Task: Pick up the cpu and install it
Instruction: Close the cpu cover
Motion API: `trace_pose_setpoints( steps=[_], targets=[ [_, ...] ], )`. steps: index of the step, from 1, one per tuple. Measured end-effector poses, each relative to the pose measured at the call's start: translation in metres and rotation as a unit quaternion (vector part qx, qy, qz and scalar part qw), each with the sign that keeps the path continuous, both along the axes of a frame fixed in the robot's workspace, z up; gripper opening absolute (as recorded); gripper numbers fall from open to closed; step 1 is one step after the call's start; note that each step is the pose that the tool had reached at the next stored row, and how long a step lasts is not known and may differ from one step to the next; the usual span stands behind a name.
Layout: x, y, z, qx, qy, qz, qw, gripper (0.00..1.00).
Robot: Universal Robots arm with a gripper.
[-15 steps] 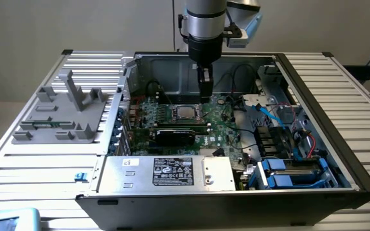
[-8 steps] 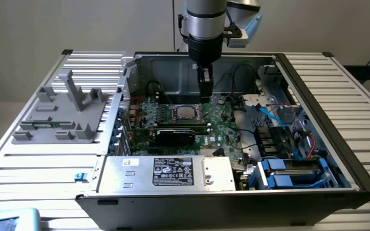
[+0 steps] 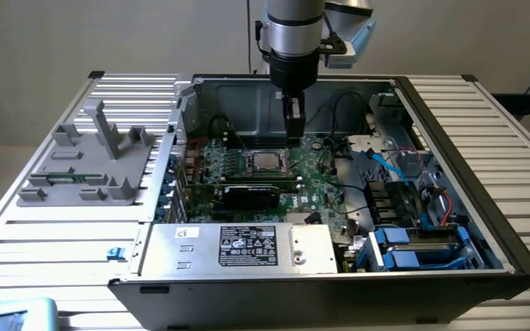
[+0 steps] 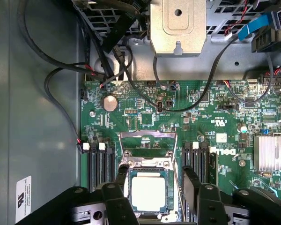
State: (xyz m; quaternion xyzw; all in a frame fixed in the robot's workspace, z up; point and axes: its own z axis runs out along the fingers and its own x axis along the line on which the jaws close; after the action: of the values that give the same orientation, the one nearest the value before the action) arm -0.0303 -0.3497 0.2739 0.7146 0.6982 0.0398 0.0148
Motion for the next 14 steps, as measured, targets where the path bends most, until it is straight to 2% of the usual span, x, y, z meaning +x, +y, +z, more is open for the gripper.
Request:
trace_pose_setpoints(
  steps=[1,2,4,5,7,8,10,14],
  targets=[
    [0.0000,0.0000,0.0000,0.0000,0.0000,0.000,1.0000,0.49],
    [0.0000,0.0000,0.0000,0.0000,0.0000,0.000,1.0000,0.49],
    [0.0000,0.0000,0.0000,0.0000,0.0000,0.000,1.0000,0.37],
    [0.0000,0.0000,0.0000,0.0000,0.0000,0.000,1.0000,0.37],
    [0.0000,0.0000,0.0000,0.0000,0.0000,0.000,1.0000,0.25],
    [0.0000,0.0000,0.0000,0.0000,0.0000,0.000,1.0000,0.25],
    [0.0000,0.0000,0.0000,0.0000,0.0000,0.000,1.0000,0.13],
    [0.0057,0.0000,-0.0001,0.0000,0.0000,0.000,1.0000,0.11]
  ],
)
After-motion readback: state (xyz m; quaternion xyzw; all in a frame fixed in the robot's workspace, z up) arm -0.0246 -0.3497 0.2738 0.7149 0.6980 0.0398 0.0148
